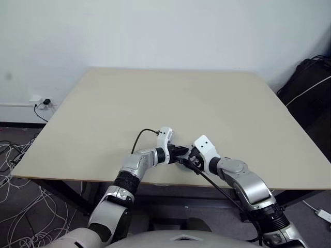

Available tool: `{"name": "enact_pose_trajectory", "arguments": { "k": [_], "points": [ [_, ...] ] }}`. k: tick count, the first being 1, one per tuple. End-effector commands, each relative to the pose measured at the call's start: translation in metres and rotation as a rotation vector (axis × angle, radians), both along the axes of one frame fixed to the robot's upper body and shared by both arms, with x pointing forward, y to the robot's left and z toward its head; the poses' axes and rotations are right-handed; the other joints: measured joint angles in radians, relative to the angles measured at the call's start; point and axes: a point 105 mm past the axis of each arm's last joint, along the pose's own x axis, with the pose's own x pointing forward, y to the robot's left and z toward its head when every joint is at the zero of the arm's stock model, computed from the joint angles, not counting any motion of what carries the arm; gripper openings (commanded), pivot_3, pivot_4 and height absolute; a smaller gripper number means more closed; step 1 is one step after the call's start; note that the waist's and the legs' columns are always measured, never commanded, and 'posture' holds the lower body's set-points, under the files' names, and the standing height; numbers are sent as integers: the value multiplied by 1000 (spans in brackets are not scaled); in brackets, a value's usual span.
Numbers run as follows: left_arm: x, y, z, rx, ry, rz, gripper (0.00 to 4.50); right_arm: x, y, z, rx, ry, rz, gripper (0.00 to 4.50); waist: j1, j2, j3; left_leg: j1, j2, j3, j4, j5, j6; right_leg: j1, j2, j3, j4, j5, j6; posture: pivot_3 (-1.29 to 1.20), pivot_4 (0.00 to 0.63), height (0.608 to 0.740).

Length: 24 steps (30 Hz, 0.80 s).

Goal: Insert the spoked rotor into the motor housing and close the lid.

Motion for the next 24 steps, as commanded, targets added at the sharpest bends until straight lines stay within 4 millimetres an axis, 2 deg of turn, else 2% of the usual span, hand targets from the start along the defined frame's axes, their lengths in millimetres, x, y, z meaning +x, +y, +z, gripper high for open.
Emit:
{"name": "enact_pose_trajectory", "arguments": {
  "k": [1,2,4,6,16,24],
  "points": [
    [3,1,-1,32,-4,3,137,-3,-12,-11,-47,38,-50,3285,0,0,0,0,0,0,0,0,0,0,0,0,0,0,0,0,0,740],
    [3,1,-1,34,-4,3,137,-3,-12,-11,-45,37,-58,3285,0,0,0,0,0,0,0,0,0,0,0,0,0,0,0,0,0,740],
    [3,1,-2,37,-7,1,137,-4,-13,-10,-43,36,-67,4018,0,0,0,0,0,0,0,0,0,0,0,0,0,0,0,0,0,740],
    [2,1,-2,42,-12,-8,137,-6,-13,-9,-39,36,-68,4452,0,-1,0,0,0,0,0,0,0,0,0,0,0,0,0,0,0,740],
    [-2,-2,-2,34,-15,-31,137,-20,-27,-3,-77,26,-109,4452,1,-1,0,-1,0,0,0,0,0,0,0,0,-1,0,0,0,0,740],
    [-1,-3,-2,36,-29,-31,137,-44,-35,3,-96,28,-111,4452,5,-2,0,-1,0,0,0,0,1,0,0,0,-1,0,0,0,0,740]
  ]
}}
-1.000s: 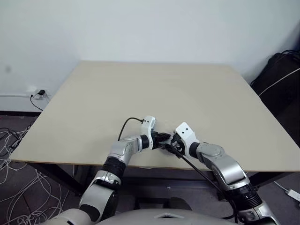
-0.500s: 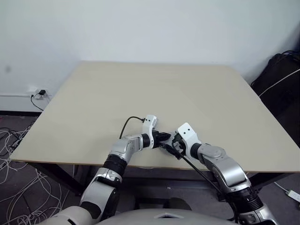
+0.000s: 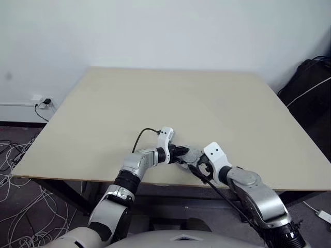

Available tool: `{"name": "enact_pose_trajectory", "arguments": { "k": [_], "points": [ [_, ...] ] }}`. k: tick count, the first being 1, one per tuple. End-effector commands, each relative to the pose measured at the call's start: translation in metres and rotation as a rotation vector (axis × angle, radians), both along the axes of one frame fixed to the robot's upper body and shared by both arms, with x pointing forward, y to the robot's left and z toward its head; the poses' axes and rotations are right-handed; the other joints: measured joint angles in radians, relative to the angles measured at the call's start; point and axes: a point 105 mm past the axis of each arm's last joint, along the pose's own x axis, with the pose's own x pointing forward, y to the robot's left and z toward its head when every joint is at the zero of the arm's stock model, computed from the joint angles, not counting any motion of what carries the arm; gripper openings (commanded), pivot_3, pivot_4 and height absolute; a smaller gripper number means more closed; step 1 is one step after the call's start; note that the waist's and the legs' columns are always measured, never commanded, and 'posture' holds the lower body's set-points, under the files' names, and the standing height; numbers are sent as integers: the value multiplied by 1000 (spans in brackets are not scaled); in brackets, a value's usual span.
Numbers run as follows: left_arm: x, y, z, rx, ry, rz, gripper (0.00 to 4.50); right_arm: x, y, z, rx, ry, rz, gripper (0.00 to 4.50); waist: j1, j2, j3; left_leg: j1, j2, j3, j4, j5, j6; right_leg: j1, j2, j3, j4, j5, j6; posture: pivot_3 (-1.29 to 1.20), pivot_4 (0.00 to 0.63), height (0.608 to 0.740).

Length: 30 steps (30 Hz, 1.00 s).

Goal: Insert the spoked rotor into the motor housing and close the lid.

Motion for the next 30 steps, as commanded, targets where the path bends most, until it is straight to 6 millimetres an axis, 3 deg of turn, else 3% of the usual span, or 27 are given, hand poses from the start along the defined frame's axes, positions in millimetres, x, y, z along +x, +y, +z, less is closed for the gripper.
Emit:
{"name": "enact_pose_trajectory", "arguments": {
  "k": [1,7,10,13,16,22,30],
  "points": [
    [0,-1,-2,14,-9,-4,137,-11,-11,1,-26,18,-21,4452,1,-1,1,0,0,0,0,0,0,0,0,0,0,0,0,0,0,740],
    [0,0,0,1,-19,0,137,-16,-23,19,-2,-68,-95,4452,-2,-4,3,-1,0,0,0,0,0,-2,0,0,0,0,0,0,0,740],
    [-2,1,-2,2,-18,-3,137,-8,-21,37,118,-183,-177,4452,-1,-5,3,-1,0,-1,0,0,0,-1,1,-1,0,0,1,0,0,740],
    [-3,2,-3,3,-16,-3,137,3,-23,42,278,-225,-343,4452,-1,-4,3,-1,0,-1,0,0,0,-1,1,-1,0,0,1,0,0,740],
    [-4,3,-4,3,-16,-5,137,10,-27,30,428,-168,-548,4452,-3,-4,3,-1,0,-1,0,0,0,-1,1,0,0,0,1,0,0,740],
    [-6,1,-4,15,-41,-12,137,12,12,-3,603,63,-531,4452,-7,-2,3,-1,0,-1,-2,0,0,-2,1,0,0,0,0,0,0,740],
    [-7,3,-4,9,-39,-4,137,21,27,-3,754,148,-524,4452,-14,3,3,-1,0,-1,-4,0,0,-3,1,0,0,0,0,0,0,740]
  ]
}}
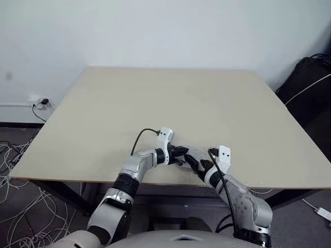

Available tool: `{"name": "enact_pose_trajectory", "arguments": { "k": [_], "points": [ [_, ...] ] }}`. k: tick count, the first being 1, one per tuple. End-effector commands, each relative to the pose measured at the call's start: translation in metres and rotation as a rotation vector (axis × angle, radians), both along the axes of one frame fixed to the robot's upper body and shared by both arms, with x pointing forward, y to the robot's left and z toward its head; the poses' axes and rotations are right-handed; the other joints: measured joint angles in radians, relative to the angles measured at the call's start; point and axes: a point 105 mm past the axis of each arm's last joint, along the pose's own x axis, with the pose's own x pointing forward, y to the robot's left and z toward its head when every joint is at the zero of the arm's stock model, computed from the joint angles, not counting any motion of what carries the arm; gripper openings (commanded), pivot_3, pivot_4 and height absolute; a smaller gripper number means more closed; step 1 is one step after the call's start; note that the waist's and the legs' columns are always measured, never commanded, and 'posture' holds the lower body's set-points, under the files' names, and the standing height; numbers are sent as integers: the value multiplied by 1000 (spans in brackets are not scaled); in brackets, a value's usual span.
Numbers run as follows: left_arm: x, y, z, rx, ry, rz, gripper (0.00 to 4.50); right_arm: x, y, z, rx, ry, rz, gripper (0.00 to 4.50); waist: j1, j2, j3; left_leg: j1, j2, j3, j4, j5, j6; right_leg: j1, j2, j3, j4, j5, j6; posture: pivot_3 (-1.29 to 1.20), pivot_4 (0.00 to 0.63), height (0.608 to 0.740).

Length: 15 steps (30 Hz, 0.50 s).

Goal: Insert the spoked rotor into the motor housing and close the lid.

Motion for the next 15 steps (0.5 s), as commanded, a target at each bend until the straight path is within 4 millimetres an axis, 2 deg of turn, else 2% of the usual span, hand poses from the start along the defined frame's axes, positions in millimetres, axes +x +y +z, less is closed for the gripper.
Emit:
{"name": "enact_pose_trajectory", "arguments": {
  "k": [1,8,15],
  "points": [
    [-3,0,-4,21,7,-4,137,8,10,10,86,-21,9,4452,-3,0,0,0,0,0,0,0,0,0,0,0,0,0,0,0,0,740],
    [-5,-1,-4,18,9,-4,137,11,9,3,199,39,-42,4452,-12,2,-1,0,0,0,-1,0,0,0,0,0,0,0,0,0,0,740],
    [-5,0,-4,18,9,-3,137,5,18,5,435,98,-32,4452,-13,3,-2,1,0,0,-1,0,0,0,0,0,0,0,0,0,0,740]
  ]
}}
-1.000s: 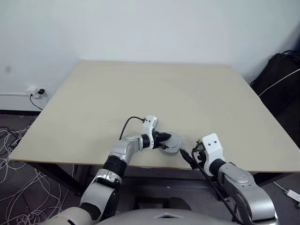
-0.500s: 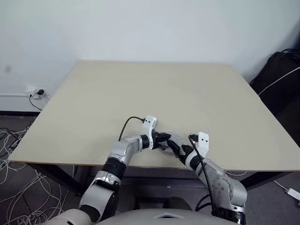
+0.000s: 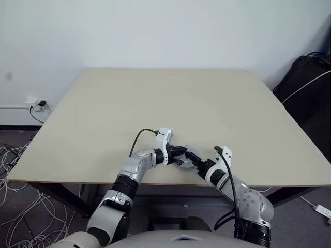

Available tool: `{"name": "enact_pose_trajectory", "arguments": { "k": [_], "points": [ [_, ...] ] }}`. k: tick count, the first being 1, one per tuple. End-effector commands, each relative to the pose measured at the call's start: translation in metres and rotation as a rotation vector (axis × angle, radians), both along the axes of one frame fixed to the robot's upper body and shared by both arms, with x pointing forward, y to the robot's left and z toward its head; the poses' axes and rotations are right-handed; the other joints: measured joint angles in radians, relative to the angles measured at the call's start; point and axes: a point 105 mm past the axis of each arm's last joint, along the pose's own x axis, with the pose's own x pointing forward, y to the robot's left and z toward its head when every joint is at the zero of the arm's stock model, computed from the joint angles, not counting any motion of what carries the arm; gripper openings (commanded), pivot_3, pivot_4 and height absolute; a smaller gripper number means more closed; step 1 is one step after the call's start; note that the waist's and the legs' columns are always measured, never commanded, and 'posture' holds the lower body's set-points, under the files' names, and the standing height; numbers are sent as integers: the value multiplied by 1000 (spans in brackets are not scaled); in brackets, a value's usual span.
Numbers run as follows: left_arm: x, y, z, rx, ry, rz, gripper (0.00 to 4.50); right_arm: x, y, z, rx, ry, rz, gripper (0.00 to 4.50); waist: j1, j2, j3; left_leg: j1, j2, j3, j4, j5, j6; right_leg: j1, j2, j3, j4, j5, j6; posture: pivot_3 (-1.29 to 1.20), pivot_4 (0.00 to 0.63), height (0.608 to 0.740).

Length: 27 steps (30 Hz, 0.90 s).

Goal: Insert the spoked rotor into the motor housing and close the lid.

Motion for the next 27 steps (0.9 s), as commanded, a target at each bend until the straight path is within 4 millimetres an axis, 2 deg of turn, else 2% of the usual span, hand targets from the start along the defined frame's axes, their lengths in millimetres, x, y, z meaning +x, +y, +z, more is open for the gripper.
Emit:
{"name": "enact_pose_trajectory", "arguments": {
  "k": [1,10,21,24,27],
  "points": [
    [-5,-3,-4,17,13,-20,137,2,19,12,188,-20,31,4452,0,0,0,0,0,0,0,0,0,0,0,0,0,0,0,0,0,740],
    [-6,-3,-5,19,16,-21,137,-6,28,21,363,-22,80,4452,-9,0,0,0,0,0,-5,0,0,-2,0,1,0,0,-1,0,0,740],
    [-8,-3,-6,20,20,-24,137,-12,34,27,452,-41,105,4452,-20,1,0,1,0,0,-8,0,0,-3,-1,1,-1,0,-1,0,0,740],
    [-9,-3,-6,20,22,-25,137,-12,31,23,442,-30,85,3876,-19,1,1,1,0,0,-8,0,0,-3,-1,1,-1,0,-1,0,0,740],
    [-9,-2,-7,22,24,-25,137,-12,29,21,436,-28,68,2911,-19,1,1,0,0,0,-8,0,0,-3,-1,1,-2,0,-1,0,0,740]
  ]
}}
